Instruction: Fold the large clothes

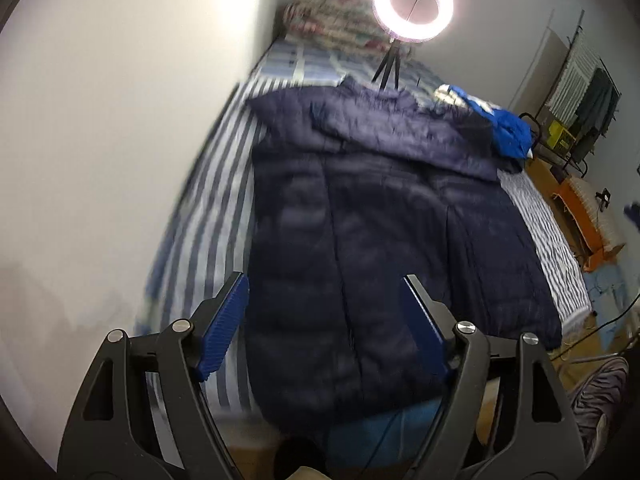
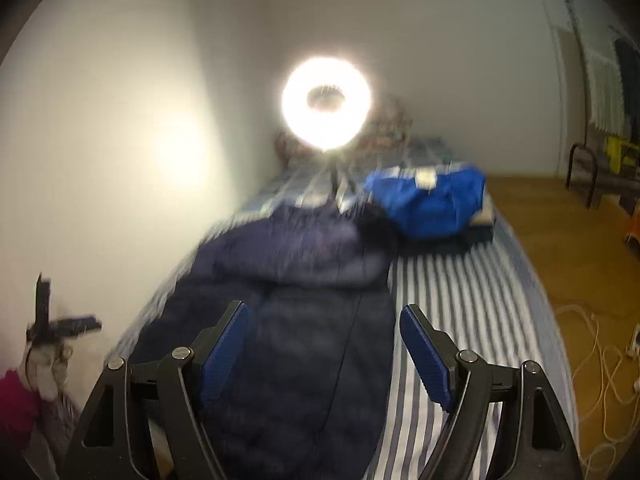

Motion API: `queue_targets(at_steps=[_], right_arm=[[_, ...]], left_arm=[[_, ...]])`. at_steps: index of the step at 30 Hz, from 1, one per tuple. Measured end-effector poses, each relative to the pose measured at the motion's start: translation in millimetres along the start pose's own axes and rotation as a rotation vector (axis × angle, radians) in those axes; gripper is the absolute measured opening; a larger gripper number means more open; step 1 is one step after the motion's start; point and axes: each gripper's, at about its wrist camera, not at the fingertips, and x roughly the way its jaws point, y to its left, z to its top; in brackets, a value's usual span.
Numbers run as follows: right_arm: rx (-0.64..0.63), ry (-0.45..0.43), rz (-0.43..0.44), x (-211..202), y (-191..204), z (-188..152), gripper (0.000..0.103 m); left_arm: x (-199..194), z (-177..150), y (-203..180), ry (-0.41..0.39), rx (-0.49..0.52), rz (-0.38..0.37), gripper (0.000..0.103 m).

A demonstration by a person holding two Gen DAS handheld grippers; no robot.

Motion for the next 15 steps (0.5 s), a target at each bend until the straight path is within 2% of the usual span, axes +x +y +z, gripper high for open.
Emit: queue_targets(at_steps=[2,7,11,15], right_arm=[[0.027,0.068,0.001,11.6,-2.4,-27.5,0.071],[0.175,0.221,0.002,46.7,-23.6,-88.5,0.064],[0.183,0.308,-0.039,62.9,-30.1,-123.6,0.064],[0.241,0.371,-0.045,72.5,-44.1,-147.6,0.064]], left_arm=[[8.7,-19.7,8.9,0.048,-0.027,0.009,0.079],[39.7,-60.2,20.7,0.179,-0.107,0.000,0.079],[64.5,-73.9,25.4,0.268,-0.134,0.033,0.079],[74.1,-78.5,33.7,0.291,-0.164,0.068,0.079]])
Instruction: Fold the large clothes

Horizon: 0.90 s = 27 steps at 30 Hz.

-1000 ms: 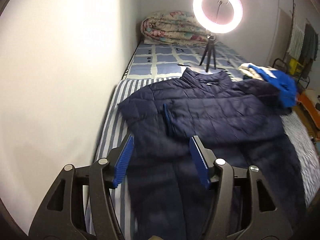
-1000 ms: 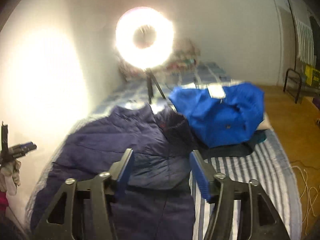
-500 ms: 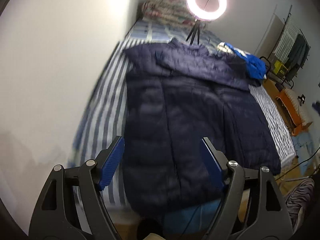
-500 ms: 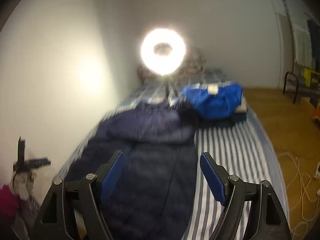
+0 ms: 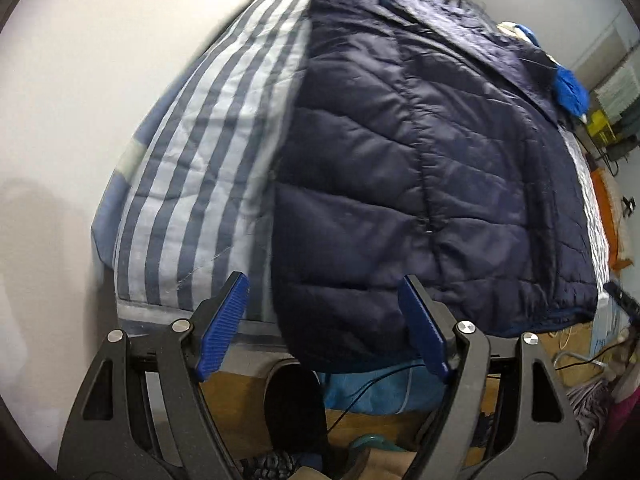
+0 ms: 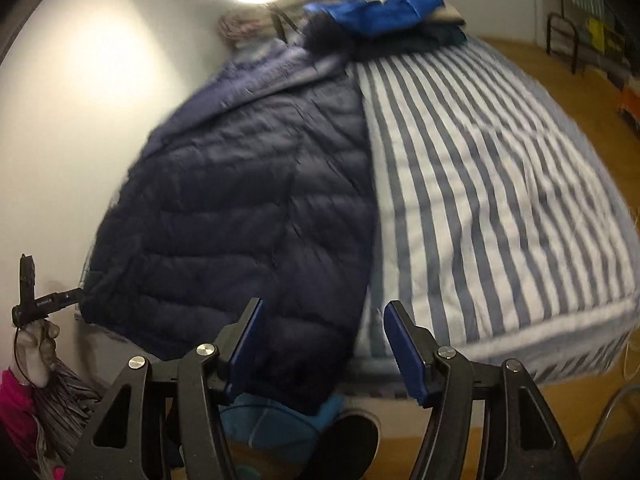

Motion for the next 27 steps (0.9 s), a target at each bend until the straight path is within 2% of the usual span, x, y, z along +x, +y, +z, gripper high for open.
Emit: queue_targets(at_steps=[3,4,7,11,13,15,17,18,20,22,27], right_arm=[[0.044,0.045,0.029,13.5,-10.5,-2.0,0.064],[0.047,0.054,0.037,15.0,-11.1,-3.3,0.064],[0.038,0.077,0.046,23.0,-9.9,-5.9,0.065],[0.027,0.099,0.076,25.2,-6.7,-10.3,0.065],[0.026,0.108,0.108,24.7,-4.7,-12.6,0.064],[0.024,0.132,0.143,27.7,-0.9,-14.8,0.055],[0.033,0.153,0.182,31.3,1.8,-15.5,0.036],[0.047,0.159,0.213,31.6,2.3,-15.4,0.031],[0.063,0.154,0.257,28.5,3.1,-13.3,0.010],[0.054,0.116,0.277,16.9,6.6,-8.0,0.005],[0.037,-0.009,0.286,-25.9,11.6,4.6,0.002]], left_arm=[[7.9,-1.1,5.2,0.037,-0.019,0.000,0.079],[9.1,-2.0,4.5,0.041,-0.014,-0.006,0.076],[12.6,-3.9,0.7,0.055,0.013,-0.015,0.058],[13.9,-7.1,-6.2,0.059,0.036,-0.032,0.027],[12.9,-7.9,-10.0,0.054,0.043,-0.043,0.016],[10.3,-9.5,-11.8,0.046,0.043,-0.058,0.011],[5.3,-10.3,-12.7,0.029,0.037,-0.072,0.008],[1.6,-10.0,-12.0,0.018,0.027,-0.086,0.008],[-6.3,-8.9,-10.7,-0.004,0.016,-0.112,0.007],[-18.5,-7.4,-6.6,-0.035,-0.004,-0.142,0.006],[-54.5,-0.1,-2.9,-0.120,-0.036,-0.202,0.006]])
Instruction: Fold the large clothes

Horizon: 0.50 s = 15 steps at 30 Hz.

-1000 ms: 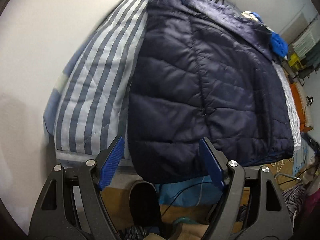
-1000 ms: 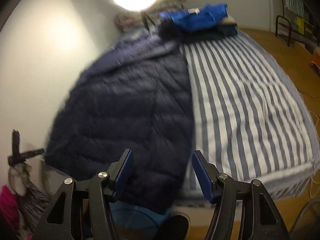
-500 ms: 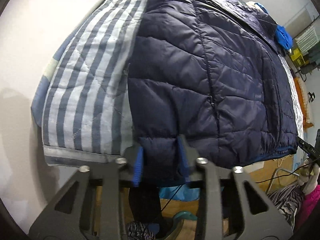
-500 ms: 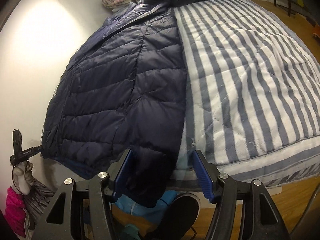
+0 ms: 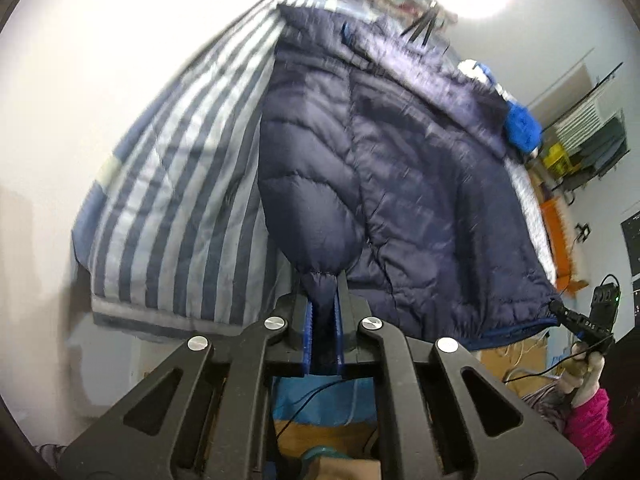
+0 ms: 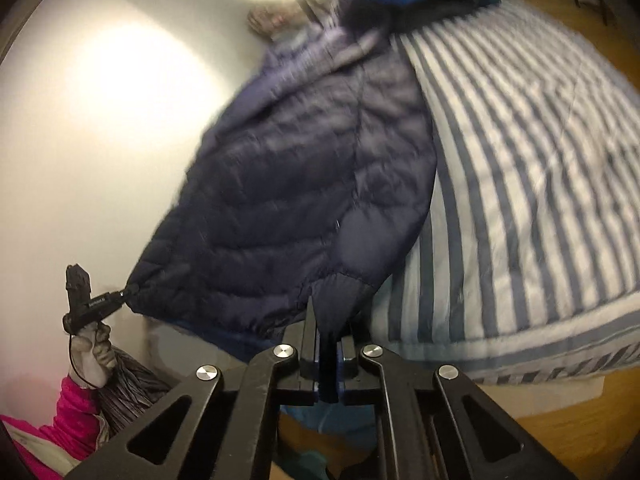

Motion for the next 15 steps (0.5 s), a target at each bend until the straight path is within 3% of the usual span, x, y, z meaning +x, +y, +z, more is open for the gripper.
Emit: queue_targets(at_steps=[6,15], right_arm=[[-0.004,-0.109,0.010,-36.2,11.0,2.0,0.001],[-0.035,-0.199,0.078,-86.5,28.0,-21.3,0.000]], left_arm=[[-38.7,10.3,-29.8,-0.125,0.057,-0.014,0.005],[-89.8,-10.7,-32.9,-0.194,0.051,-0.032,0.005]])
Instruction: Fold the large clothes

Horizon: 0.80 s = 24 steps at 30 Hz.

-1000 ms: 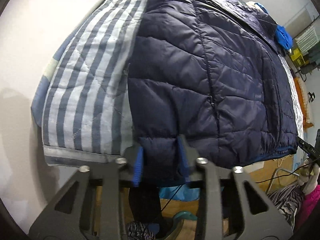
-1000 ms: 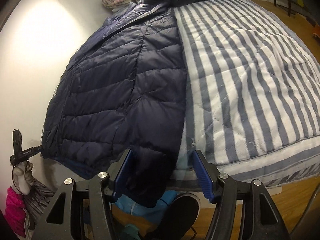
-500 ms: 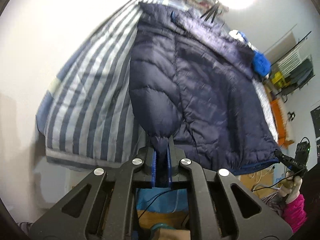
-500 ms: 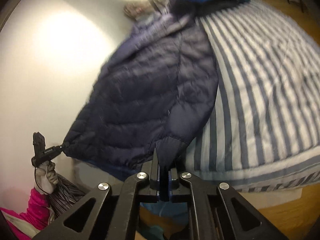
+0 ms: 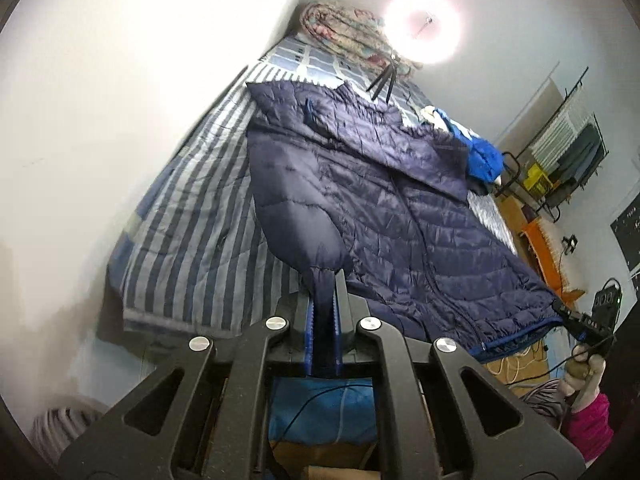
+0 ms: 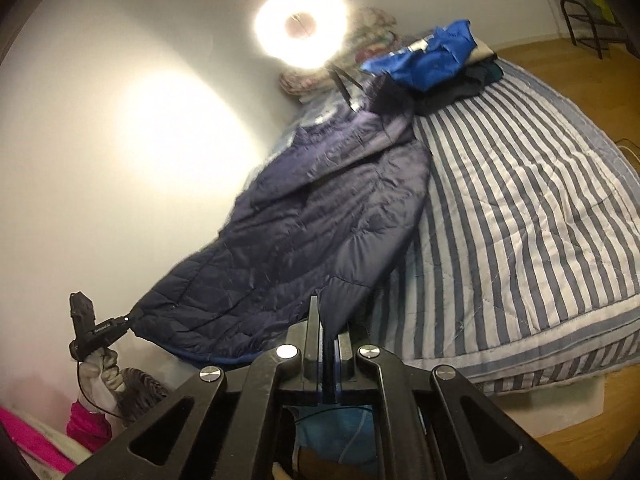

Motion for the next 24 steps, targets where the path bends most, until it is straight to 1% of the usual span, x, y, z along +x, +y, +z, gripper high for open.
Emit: queue_targets(at_steps=[1,2,3,5,7,10,12,16,17,19,21,23,24], right_arm=[[-0.004,-0.011,0.008,-4.9,2.5,1.2,0.000],[-0.007,-0.021,0.011,-0.4,6.3,4.6,0.000],[-0.016,-0.039,0.019,-7.1,9.5,7.5,0.000],[-0.025,-0.066,0.028,-8.8,13.8,19.5,0.000],[-0.032,-0.089,0.033,-9.6,18.7,29.9,0.000],[-0.067,-0.115,0.022,3.4,23.1,57.9,0.000],[-0.093,-0.126,-0.003,18.1,25.9,80.7,0.000],[-0.125,-0.122,-0.039,53.7,24.8,123.2,0.000],[-0.134,-0.117,-0.063,68.3,22.6,137.0,0.000],[-0.128,-0.107,-0.095,87.6,17.3,154.4,0.000],[-0.104,-0.092,-0.122,115.8,4.9,176.2,0.000],[-0.088,-0.076,-0.147,137.9,-5.0,190.6,0.000],[-0.084,-0.068,-0.161,148.1,-9.8,196.8,0.000]], left_arm=[[-6.0,2.6,1.8,-0.009,-0.008,-0.001,0.005],[-12.8,4.5,2.7,-0.020,-0.017,-0.003,0.005],[-21.3,7.7,4.3,-0.036,-0.031,-0.007,0.005],[-29.6,15.1,4.7,-0.057,-0.038,-0.013,0.005],[-32.4,29.7,-0.7,-0.081,-0.026,-0.016,0.005],[-23.0,56.5,-14.3,-0.114,0.029,-0.004,0.005],[-8.7,79.9,-25.3,-0.128,0.067,0.007,0.005],[33.5,123.0,-32.0,-0.125,0.084,0.016,0.004],[44.9,131.6,-32.7,-0.119,0.086,0.018,0.004],[73.9,154.1,-33.9,-0.109,0.086,0.040,0.004],[106.2,174.0,-35.0,-0.086,0.099,0.075,0.004],[135.3,188.6,-31.4,-0.058,0.088,0.083,0.004],[151.7,195.9,-29.0,-0.046,0.084,0.101,0.004]])
